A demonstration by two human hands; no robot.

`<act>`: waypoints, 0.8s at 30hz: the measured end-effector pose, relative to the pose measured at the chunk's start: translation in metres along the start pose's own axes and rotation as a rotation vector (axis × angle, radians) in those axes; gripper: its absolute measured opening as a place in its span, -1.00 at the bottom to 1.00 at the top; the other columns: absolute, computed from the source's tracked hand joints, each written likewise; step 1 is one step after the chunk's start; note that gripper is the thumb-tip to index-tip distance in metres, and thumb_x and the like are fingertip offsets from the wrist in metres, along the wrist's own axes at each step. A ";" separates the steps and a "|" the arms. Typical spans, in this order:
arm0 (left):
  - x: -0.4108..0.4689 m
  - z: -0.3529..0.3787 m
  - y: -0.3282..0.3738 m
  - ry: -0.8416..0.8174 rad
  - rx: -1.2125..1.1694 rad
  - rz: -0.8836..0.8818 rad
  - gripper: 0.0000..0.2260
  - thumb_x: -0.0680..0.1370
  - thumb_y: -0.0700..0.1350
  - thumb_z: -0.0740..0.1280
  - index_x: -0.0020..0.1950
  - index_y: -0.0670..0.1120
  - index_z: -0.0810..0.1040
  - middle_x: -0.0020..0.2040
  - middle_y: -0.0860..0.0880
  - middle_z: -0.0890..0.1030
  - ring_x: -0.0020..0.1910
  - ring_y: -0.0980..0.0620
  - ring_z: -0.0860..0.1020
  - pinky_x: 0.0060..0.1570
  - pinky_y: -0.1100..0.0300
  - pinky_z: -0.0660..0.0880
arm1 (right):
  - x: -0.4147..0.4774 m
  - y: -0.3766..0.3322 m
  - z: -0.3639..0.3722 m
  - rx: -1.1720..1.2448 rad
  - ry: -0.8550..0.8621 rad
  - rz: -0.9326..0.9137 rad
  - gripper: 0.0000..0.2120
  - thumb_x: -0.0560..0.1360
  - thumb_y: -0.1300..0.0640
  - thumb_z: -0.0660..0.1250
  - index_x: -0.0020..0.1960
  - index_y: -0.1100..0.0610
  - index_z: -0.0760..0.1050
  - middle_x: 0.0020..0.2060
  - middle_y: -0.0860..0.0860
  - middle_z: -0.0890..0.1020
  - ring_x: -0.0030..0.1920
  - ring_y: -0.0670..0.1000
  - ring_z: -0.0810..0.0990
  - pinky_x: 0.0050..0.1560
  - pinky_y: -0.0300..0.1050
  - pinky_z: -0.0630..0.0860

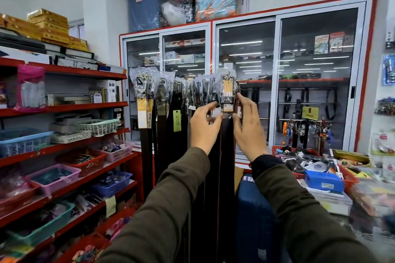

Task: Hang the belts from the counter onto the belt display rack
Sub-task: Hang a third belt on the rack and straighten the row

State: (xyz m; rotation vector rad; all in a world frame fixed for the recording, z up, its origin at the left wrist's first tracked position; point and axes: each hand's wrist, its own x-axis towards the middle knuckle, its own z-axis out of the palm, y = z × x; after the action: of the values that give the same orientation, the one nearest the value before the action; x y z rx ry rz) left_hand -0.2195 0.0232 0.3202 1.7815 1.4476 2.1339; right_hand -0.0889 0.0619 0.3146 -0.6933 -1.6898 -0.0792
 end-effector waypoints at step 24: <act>0.044 -0.043 -0.029 -0.116 0.959 0.589 -0.40 0.65 0.04 0.13 0.65 -0.06 0.03 0.67 -0.04 0.03 0.66 -0.07 -0.01 0.61 -0.13 -0.03 | 0.018 0.010 0.052 -0.165 -0.015 -0.085 -0.42 0.66 0.06 0.08 0.62 0.02 -0.05 0.63 -0.02 -0.05 0.63 0.05 -0.15 0.59 0.22 -0.08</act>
State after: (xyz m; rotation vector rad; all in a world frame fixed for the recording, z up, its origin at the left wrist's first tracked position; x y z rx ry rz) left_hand -0.2836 0.0363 0.3383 2.8610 2.3860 1.4785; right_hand -0.1312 0.0989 0.3152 -0.7457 -1.7402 -0.2771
